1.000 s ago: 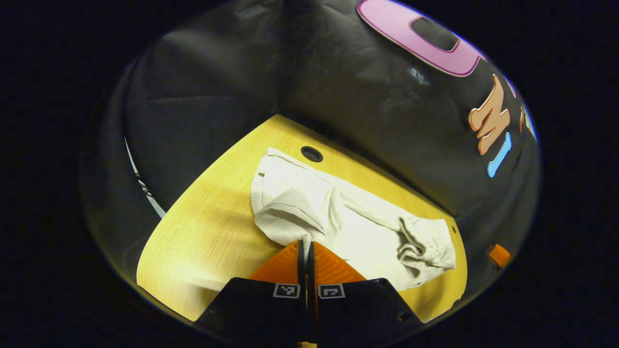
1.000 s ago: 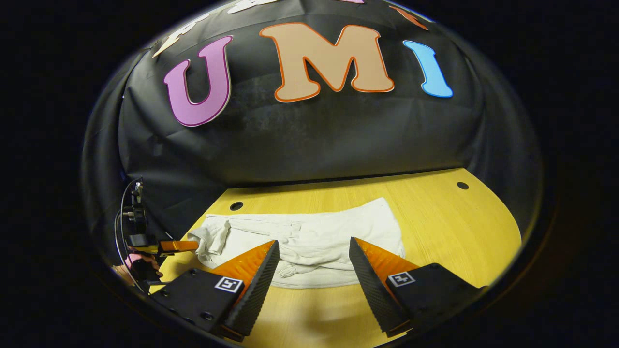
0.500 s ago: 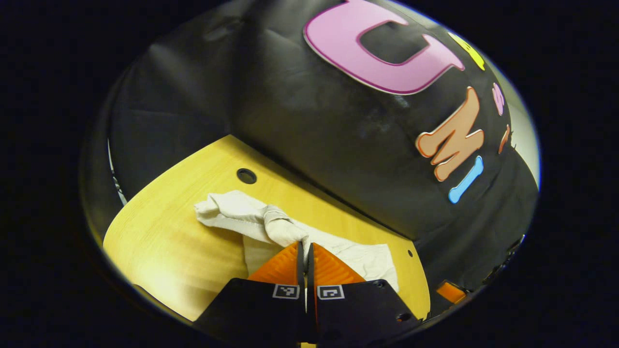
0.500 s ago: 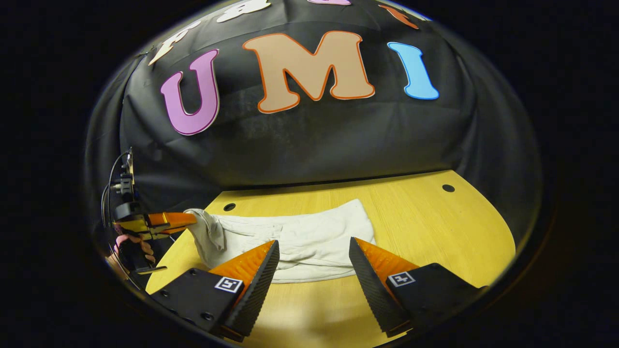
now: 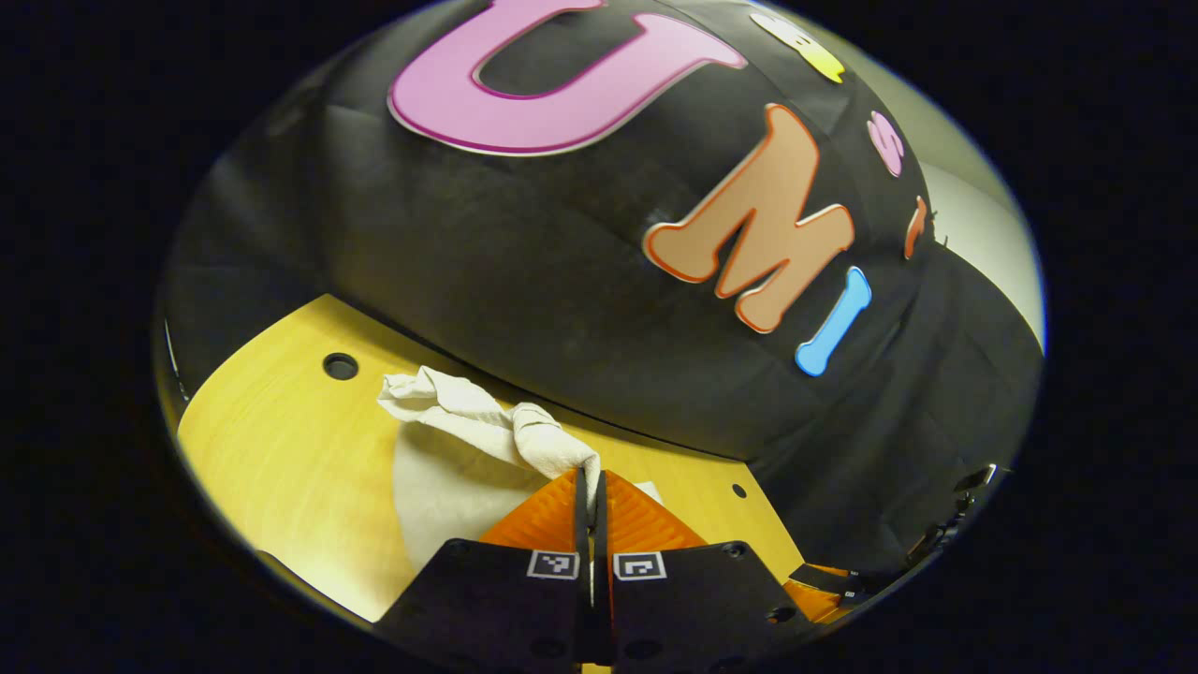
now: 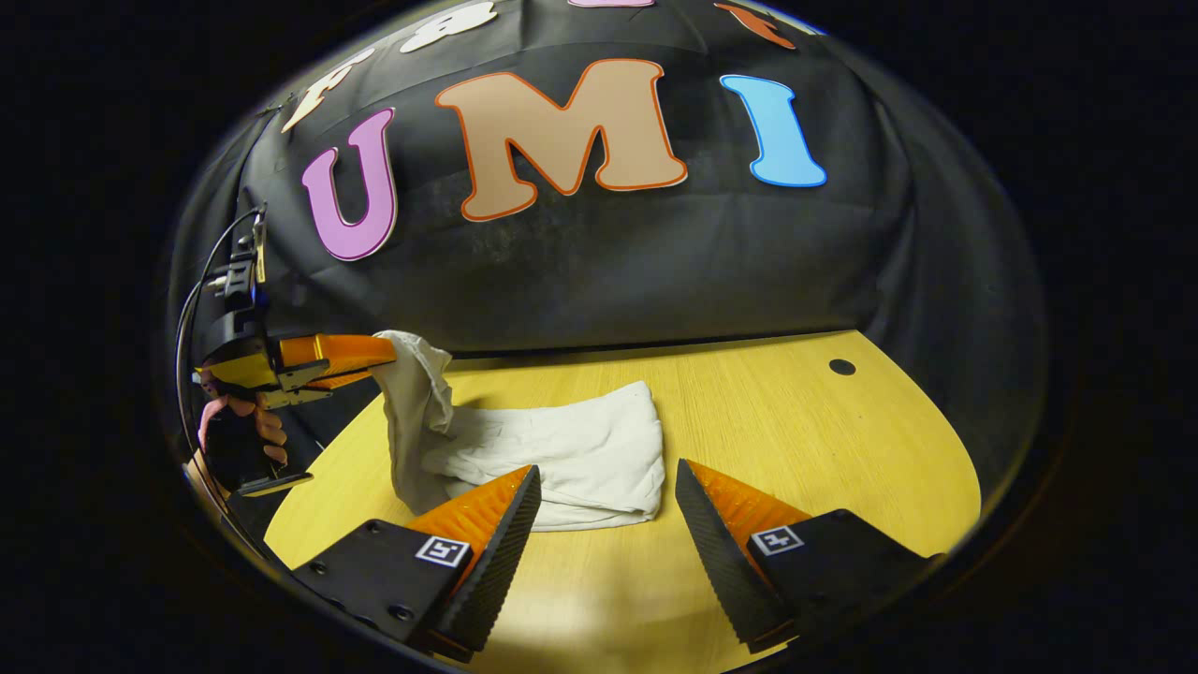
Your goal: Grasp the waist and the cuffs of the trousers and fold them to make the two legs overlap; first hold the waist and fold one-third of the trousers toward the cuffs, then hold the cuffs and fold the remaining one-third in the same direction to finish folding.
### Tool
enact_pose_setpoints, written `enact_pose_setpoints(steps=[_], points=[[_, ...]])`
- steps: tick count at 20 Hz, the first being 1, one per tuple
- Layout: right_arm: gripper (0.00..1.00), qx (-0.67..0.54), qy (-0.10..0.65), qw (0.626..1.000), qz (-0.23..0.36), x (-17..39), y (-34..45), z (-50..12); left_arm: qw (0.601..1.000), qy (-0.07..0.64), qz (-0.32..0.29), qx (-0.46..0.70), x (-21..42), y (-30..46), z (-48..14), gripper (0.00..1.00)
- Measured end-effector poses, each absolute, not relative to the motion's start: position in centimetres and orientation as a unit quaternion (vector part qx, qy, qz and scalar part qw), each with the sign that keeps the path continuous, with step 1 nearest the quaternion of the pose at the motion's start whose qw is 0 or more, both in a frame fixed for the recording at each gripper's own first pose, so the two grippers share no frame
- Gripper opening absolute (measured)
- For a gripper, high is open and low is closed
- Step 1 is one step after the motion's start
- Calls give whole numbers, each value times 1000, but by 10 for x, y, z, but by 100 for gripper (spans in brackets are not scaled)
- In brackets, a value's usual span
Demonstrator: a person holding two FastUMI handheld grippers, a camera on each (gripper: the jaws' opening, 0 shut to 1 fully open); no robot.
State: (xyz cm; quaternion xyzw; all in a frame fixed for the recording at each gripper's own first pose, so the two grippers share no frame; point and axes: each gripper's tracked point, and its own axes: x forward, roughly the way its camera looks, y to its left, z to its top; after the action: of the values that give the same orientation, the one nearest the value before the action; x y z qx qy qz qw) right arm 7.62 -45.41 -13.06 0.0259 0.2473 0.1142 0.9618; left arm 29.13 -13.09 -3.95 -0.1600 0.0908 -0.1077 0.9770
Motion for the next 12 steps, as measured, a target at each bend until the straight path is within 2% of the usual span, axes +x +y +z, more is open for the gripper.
enact_pose_setpoints(steps=[4,9,11,12], points=[[93,26,249,962,112,80,-479,-134,978,108,-145,-104,299,-197,-55,0],[93,22,253,961,107,82,-507,-140,974,150,-171,-13,301,-252,-117,0],[93,24,256,961,104,82,-516,-143,969,170,-181,12,298,-269,-144,1],[93,24,256,961,103,82,-519,-145,966,175,-187,27,300,-272,-151,5]])
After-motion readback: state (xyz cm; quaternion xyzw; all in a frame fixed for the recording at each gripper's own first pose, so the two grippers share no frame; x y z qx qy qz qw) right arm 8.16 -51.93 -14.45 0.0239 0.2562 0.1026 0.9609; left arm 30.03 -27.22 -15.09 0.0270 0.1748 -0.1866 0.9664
